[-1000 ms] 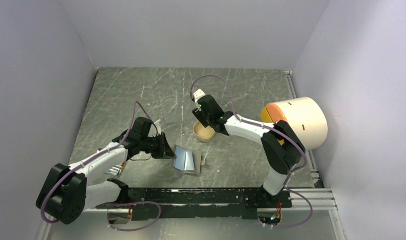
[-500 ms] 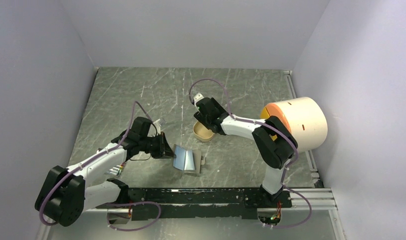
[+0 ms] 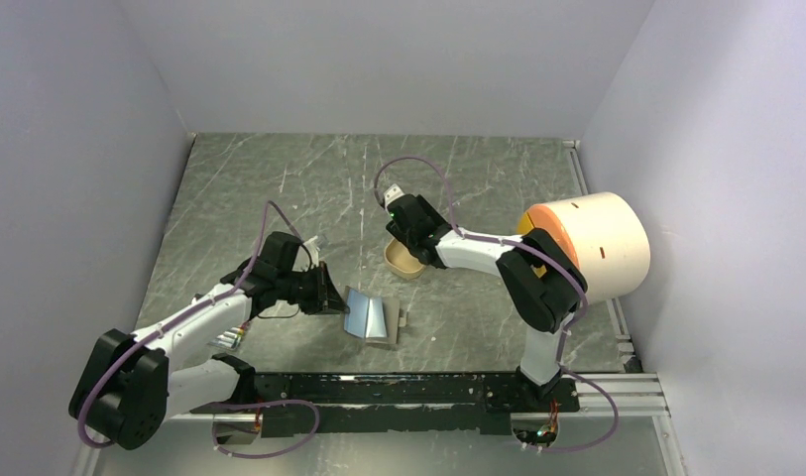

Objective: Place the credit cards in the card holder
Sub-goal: Pick up the credit card from the storage box.

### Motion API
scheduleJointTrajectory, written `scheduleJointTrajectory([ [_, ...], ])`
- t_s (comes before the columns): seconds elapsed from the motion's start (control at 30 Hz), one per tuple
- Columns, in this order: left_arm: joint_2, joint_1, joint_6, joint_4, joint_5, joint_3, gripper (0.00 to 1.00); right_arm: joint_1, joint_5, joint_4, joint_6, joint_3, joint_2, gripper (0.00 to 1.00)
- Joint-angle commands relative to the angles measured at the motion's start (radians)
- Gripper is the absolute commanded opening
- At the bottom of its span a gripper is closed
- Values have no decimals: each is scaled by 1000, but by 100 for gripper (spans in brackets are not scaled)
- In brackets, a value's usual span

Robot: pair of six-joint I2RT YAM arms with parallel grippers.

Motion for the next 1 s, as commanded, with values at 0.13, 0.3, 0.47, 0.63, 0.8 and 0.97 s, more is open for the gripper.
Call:
scheduleJointTrajectory([
  [0.13,-16,-8,9,0,22,23,9,-10,14,-20,11,12,-47,62],
  [0.3,-16,-8,9,-1,21,23,9,-9,15,-34,13,22,-50,59],
  [0.47,-17,-8,7,-2,22,21,9,-9,4,-50,18,28,-56,55],
  [0.63,-17,-8,7,3,23,21,9,-10,-1,-66,21,36,-66,52],
  [0.8,-18,-8,5,4,25,18,9,-10,-8,-75,27,38,-74,49],
  [0.97,-17,-8,6,4,24,20,9,-9,-11,-87,29,47,-71,46],
])
